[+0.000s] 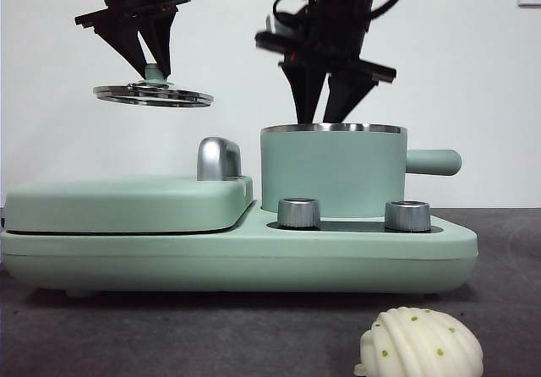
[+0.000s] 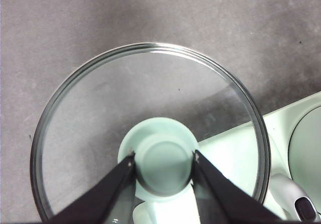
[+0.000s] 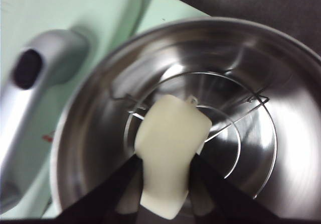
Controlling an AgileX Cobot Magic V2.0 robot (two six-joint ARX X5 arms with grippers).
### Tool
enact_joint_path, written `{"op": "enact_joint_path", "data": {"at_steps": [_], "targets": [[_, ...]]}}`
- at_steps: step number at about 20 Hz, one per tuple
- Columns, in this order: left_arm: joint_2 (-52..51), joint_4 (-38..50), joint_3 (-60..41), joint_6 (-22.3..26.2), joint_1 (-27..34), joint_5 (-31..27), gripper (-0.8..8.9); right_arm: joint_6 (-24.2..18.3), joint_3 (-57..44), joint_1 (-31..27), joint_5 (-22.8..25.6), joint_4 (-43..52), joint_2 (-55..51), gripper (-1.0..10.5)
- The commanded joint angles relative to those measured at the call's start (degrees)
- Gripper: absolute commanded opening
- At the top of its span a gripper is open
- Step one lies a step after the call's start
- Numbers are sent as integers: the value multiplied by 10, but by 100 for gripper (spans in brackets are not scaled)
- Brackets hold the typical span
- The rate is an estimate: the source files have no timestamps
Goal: Put the buns in a small steamer
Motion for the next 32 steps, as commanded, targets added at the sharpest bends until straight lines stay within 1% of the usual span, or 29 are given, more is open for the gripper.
{"op": "enact_joint_path", "data": {"at_steps": [1, 3, 5, 8, 10, 12, 14, 17, 20, 21, 24, 27, 32], "targets": [[-7, 11, 24, -5, -2, 1, 113, -12, 16, -2, -23, 0, 22, 124], [-7, 11, 24, -7, -2, 1, 113, -14, 16, -5, -44, 4, 28, 127], [-7, 11, 24, -7, -2, 1, 113, -15, 16, -6, -38, 5, 30, 183], [-7, 11, 24, -7, -2, 1, 113, -15, 16, -6, -25, 6, 31, 306], [-7, 11, 24, -9, -2, 1, 113, -15, 16, -7, -25, 11, 31, 399], [-7, 11, 24, -9, -2, 1, 113, -14, 16, -7, -25, 16, 30, 465], [-7, 11, 24, -9, -2, 1, 113, -13, 24, -8, -32, 9, 29, 467], [-7, 10, 24, -12, -2, 1, 113, -17, 65, -8, -33, -43, 21, 467], [-7, 9, 24, -13, -2, 1, 113, -40, 103, -8, -22, -111, -5, 466], [-7, 8, 24, -13, -2, 1, 113, -41, 103, -8, -14, -120, -17, 466], [-7, 7, 24, -14, -4, 1, 113, -37, 91, -8, -12, -122, -73, 466], [-7, 6, 24, -25, -5, 1, 113, -27, 27, 6, -12, -122, -158, 466], [-7, 6, 24, -28, -6, 1, 113, -5, -179, 43, -11, -122, -335, 466]]}}
